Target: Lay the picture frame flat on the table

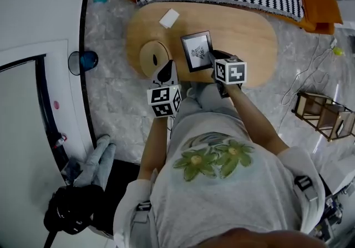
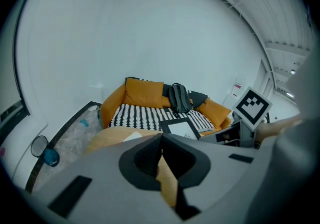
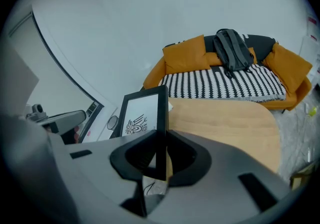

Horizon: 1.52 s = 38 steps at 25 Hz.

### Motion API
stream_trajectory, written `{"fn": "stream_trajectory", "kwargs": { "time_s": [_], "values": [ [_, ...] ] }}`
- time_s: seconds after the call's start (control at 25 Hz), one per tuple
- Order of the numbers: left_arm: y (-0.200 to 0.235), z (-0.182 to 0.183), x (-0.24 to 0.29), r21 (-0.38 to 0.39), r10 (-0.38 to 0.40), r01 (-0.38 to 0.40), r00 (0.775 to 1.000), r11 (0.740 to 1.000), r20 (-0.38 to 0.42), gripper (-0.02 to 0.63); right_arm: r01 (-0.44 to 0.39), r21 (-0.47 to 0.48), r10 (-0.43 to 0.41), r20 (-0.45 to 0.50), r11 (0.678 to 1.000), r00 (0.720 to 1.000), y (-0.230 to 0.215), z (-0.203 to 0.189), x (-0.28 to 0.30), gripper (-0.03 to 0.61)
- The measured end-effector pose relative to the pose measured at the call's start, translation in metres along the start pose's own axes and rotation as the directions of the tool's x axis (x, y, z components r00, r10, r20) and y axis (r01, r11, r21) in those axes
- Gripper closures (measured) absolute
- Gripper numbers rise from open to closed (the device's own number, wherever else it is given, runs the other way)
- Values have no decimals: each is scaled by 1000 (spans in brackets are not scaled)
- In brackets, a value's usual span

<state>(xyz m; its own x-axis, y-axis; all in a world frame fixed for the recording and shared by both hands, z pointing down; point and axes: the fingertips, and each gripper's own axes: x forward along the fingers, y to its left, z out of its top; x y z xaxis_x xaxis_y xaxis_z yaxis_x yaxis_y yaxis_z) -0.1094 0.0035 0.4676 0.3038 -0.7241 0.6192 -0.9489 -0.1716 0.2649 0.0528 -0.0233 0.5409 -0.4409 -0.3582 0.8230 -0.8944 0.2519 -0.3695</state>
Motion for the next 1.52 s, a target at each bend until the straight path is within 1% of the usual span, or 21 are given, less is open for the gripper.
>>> {"fn": "stream_trajectory", "kwargs": {
  "time_s": [0.16, 0.76, 0.92, 1.0, 1.2, 1.52],
  "values": [
    [4, -1, 4, -6, 5, -5, 1000, 1000, -4, 598, 2, -10, -2, -10, 1000, 1000, -3, 0, 9, 505],
    [22, -17, 29, -41, 13, -15, 999, 999, -40, 598, 10, 9, -10, -73, 1000, 997, -13, -22, 50, 505],
    [24, -17, 36, -33, 15, -16, 1000, 999, -26, 598, 22, 12, -21, -77, 1000, 997, -18, -25, 58, 505],
    [24, -19, 41, -30, 10, -11, 999, 1000, -31, 598, 28, 14, -27, -82, 1000, 996, -22, -27, 63, 505],
    [22, -29, 47, -36, 7, -9, 999, 999, -53, 598, 30, -13, -31, -103, 999, 994, -27, -31, 73, 505],
    [19, -42, 55, -50, 5, -9, 997, 999, -81, 598, 30, -30, -33, -131, 999, 991, -32, -39, 86, 506]
  ]
}}
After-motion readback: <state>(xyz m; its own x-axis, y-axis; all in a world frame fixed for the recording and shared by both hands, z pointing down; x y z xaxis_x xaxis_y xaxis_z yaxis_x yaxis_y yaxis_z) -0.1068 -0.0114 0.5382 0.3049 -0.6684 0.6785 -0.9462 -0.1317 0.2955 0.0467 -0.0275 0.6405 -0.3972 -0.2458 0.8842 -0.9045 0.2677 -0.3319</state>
